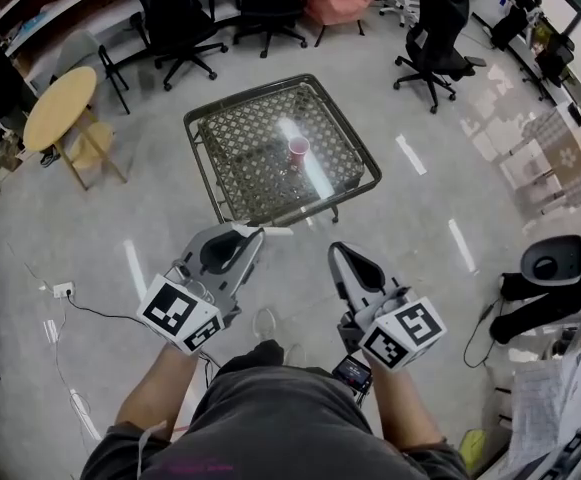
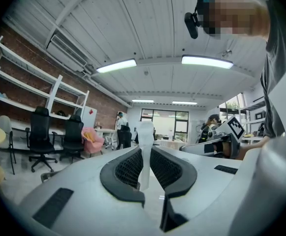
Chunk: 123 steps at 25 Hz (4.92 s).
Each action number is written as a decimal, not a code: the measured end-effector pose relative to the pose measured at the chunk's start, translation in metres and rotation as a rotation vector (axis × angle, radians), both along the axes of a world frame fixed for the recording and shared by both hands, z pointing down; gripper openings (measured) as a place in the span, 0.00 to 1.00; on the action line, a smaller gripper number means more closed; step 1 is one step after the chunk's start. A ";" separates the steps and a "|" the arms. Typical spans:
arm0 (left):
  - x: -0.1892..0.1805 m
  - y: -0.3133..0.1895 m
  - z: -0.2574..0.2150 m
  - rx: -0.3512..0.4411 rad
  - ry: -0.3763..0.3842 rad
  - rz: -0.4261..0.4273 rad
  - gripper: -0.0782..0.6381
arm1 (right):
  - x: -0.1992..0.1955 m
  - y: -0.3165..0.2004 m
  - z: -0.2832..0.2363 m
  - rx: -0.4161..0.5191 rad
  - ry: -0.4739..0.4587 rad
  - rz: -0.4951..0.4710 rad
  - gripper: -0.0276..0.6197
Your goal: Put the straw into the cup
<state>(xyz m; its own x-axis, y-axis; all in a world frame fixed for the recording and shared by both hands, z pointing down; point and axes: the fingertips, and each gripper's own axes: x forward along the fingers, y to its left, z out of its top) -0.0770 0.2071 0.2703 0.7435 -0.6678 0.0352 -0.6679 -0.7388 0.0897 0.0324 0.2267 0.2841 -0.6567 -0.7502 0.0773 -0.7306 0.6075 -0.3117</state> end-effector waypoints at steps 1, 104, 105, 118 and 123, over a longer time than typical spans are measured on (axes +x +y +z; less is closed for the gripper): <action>-0.003 -0.006 0.000 -0.002 0.002 0.000 0.18 | -0.003 -0.006 0.000 -0.002 0.001 0.000 0.06; 0.024 -0.447 0.192 -0.356 -0.109 -0.052 0.18 | 0.023 -0.426 0.126 -0.311 0.074 -0.080 0.06; 0.024 -0.450 0.197 -0.365 -0.111 -0.050 0.18 | 0.022 -0.429 0.130 -0.320 0.074 -0.079 0.06; 0.029 -0.459 0.256 -0.488 -0.148 -0.030 0.18 | 0.024 -0.424 0.153 -0.418 0.072 -0.054 0.06; 0.026 -0.474 0.299 -0.525 -0.162 -0.014 0.18 | 0.022 -0.437 0.178 -0.440 0.085 -0.034 0.06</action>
<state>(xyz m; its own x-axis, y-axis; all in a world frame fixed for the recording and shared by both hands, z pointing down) -0.0512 -0.2665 0.5697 0.6920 -0.5396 0.4795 -0.7133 -0.6136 0.3388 0.0541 -0.2101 0.4623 -0.6577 -0.6124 0.4388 -0.7469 0.4544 -0.4854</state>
